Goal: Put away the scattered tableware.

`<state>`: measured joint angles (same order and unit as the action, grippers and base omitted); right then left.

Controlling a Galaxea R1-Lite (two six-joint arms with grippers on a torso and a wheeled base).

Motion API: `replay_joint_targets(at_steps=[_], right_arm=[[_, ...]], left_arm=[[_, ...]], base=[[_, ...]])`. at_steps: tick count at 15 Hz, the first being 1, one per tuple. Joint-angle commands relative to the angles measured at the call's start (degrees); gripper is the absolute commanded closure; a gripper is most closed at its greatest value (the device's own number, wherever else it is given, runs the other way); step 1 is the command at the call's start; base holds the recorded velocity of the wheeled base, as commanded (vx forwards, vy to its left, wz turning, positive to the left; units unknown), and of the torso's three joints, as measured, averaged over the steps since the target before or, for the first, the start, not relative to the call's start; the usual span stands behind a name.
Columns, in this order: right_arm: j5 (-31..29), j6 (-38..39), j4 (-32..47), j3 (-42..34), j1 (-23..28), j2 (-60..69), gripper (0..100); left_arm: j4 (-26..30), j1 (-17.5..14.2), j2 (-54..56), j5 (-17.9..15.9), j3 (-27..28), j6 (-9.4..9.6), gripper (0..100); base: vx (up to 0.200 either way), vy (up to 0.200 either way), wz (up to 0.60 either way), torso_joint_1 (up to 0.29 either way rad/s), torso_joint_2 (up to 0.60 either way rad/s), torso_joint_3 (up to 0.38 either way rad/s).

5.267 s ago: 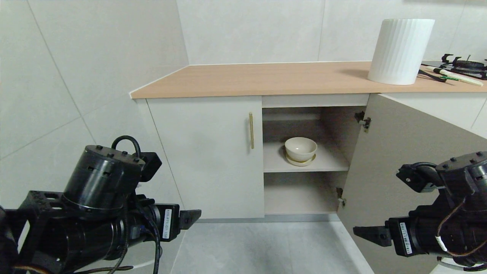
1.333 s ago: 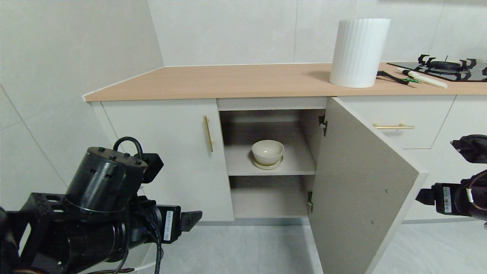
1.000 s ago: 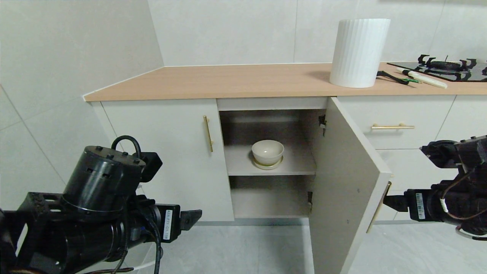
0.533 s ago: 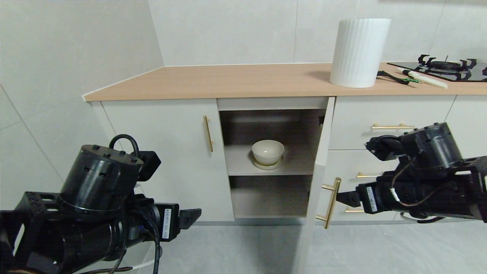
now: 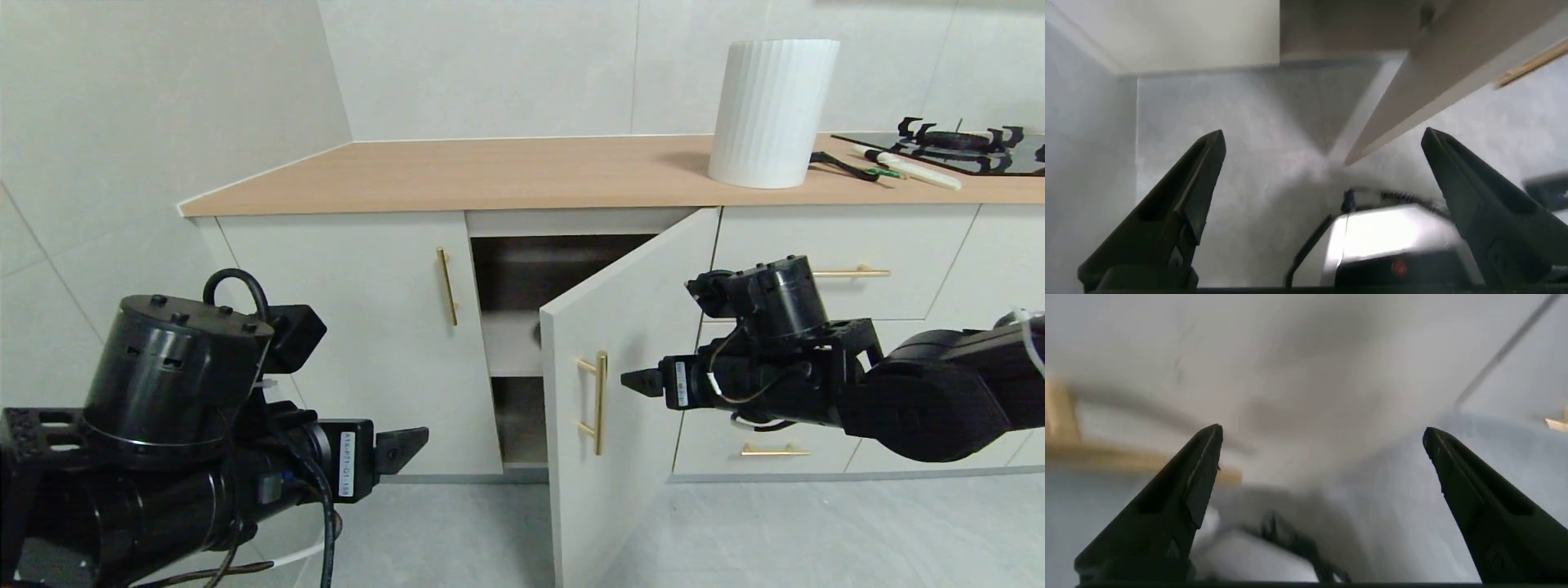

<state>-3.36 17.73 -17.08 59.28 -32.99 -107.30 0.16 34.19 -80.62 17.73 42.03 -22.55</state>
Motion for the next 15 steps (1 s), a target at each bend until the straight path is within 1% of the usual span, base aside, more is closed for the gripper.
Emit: replay_joint_targets(at_steps=[1, 5, 6, 7, 11, 14, 15], right_arm=[[-0.5, 1.2, -2.0, 0.1, 0.4, -3.6, 0], [-0.6, 5.5, -5.2, 2.7, 1.4, -7.0, 0], [-0.6, 6.9, -5.6, 3.3, 1.4, -8.0, 0], [-0.6, 8.3, -6.0, 4.4, 1.4, -9.2, 0], [-3.0, 12.9, -6.1, 7.9, 1.4, -11.7, 0], [-3.1, 13.8, -6.1, 8.4, 1.4, -12.1, 0], [-3.1, 14.7, -6.1, 9.1, 1.4, -12.5, 0]], left_arm=[[-0.2, 0.0, -0.2, 0.3, -0.3, 0.05, 0], [0.1, 0.0, -0.5, 0.4, -0.4, 0.32, 0], [0.1, 0.0, -0.4, 0.4, -0.9, 0.84, 0], [0.0, 0.0, -0.3, 0.5, -1.3, 1.81, 0], [-0.1, 0.0, -0.5, 0.5, -1.3, 1.90, 0], [0.1, -0.4, -0.3, 0.7, -1.2, 1.90, 0], [0.3, -0.4, -0.5, 1.5, -1.3, 1.99, 0]], base=[[0.000, 0.000, 0.00, 0.000, 0.00, 0.000], [0.000, 0.000, 0.00, 0.000, 0.00, 0.000], [0.200, 0.000, 0.00, -0.007, -0.01, 0.002], [0.200, 0.000, 0.00, 0.007, -0.01, 0.007], [0.200, 0.000, 0.00, -0.003, 0.00, 0.006], [0.000, 0.000, 0.00, 0.000, 0.00, 0.000], [0.000, 0.000, 0.00, 0.000, 0.00, 0.000]])
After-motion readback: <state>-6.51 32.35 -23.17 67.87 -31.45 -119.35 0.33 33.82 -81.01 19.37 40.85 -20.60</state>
